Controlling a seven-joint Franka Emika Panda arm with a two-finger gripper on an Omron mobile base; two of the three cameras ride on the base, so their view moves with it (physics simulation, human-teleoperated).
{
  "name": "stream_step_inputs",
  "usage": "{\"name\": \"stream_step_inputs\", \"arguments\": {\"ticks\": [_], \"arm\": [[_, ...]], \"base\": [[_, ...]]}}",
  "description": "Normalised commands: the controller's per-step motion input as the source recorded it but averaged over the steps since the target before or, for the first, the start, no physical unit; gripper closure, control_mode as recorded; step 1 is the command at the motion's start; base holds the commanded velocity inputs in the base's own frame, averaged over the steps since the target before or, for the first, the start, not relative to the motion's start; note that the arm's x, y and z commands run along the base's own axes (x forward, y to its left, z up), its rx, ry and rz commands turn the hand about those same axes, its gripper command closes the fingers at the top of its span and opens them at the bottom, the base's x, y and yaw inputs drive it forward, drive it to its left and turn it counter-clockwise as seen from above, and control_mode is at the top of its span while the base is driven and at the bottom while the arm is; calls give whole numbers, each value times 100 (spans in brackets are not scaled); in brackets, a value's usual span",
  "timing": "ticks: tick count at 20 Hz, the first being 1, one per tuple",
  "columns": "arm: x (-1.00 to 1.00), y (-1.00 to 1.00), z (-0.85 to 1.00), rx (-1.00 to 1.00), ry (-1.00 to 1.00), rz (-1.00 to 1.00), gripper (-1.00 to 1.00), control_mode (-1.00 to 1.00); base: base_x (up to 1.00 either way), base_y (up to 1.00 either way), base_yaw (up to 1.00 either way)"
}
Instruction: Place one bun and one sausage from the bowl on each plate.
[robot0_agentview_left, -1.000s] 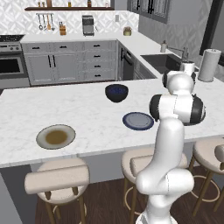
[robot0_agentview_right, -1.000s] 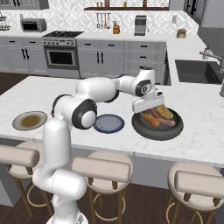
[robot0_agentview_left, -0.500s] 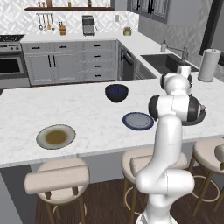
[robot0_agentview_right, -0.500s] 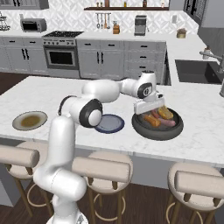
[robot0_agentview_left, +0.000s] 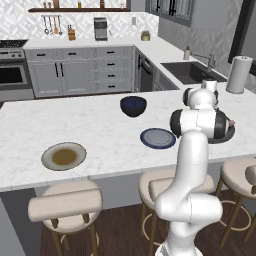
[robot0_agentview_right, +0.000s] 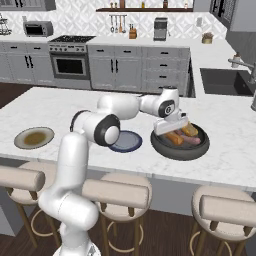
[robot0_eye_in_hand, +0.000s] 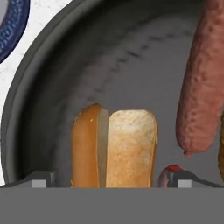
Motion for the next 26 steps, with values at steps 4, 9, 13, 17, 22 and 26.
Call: {"name": "stream_step_inputs", "arguments": {"ticks": [4, 9, 13, 17, 22, 26], "arm": [[0, 0, -32, -2, 0, 0, -100, -100], [0, 0, -28, -1, 0, 0, -100, -100], [0, 0, -25, -2, 0, 0, 100, -100], [0, 0, -1, 0, 0, 0, 100, -100], [-2, 8, 10, 0, 0, 0, 100, -100], [-9, 58, 26, 0, 0, 0, 100, -100]], "base": [[0, 0, 0], [0, 0, 0], [0, 0, 0], [0, 0, 0], [0, 0, 0], [0, 0, 0]]}}
